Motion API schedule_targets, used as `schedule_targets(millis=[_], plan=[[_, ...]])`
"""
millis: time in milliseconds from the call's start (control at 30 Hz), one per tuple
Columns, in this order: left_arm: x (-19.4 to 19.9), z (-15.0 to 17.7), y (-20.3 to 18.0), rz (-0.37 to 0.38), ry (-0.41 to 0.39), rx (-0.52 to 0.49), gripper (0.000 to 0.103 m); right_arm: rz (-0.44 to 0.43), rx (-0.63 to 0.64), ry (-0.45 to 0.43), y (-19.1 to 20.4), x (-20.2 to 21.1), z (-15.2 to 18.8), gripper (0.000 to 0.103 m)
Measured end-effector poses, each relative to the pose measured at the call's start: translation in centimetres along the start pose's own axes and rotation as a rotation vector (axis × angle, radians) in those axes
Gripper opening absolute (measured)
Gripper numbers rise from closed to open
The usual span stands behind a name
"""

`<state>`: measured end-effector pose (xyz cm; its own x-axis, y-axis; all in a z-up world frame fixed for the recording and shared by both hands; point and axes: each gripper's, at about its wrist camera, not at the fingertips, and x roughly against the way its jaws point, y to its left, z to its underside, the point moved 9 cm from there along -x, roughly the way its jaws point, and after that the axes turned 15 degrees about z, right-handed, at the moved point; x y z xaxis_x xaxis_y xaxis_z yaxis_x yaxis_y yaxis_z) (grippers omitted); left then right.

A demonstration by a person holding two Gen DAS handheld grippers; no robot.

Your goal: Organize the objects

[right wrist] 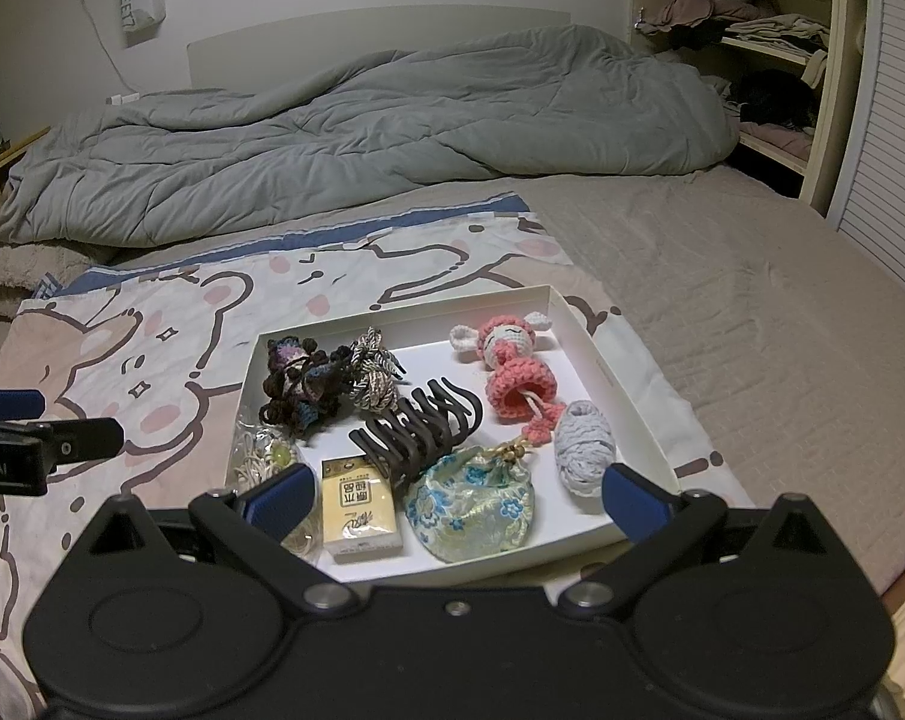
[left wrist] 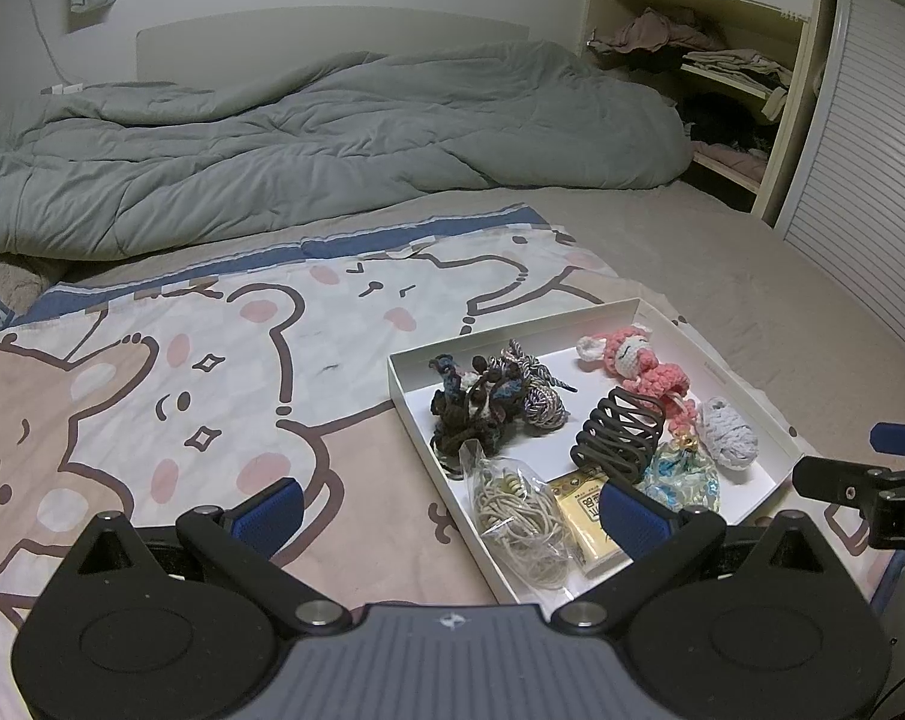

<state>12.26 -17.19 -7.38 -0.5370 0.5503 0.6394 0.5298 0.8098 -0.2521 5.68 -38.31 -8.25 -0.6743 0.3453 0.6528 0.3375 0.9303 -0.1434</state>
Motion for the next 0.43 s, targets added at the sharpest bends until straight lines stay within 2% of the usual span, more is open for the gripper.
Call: schedule_targets(millis=[433], plan=[[-0.10,0.09,-0.01,-0.009,0.010,0.021,0.103,0.000,0.004,0.003,0.19,-0.11,0.13,0.103]])
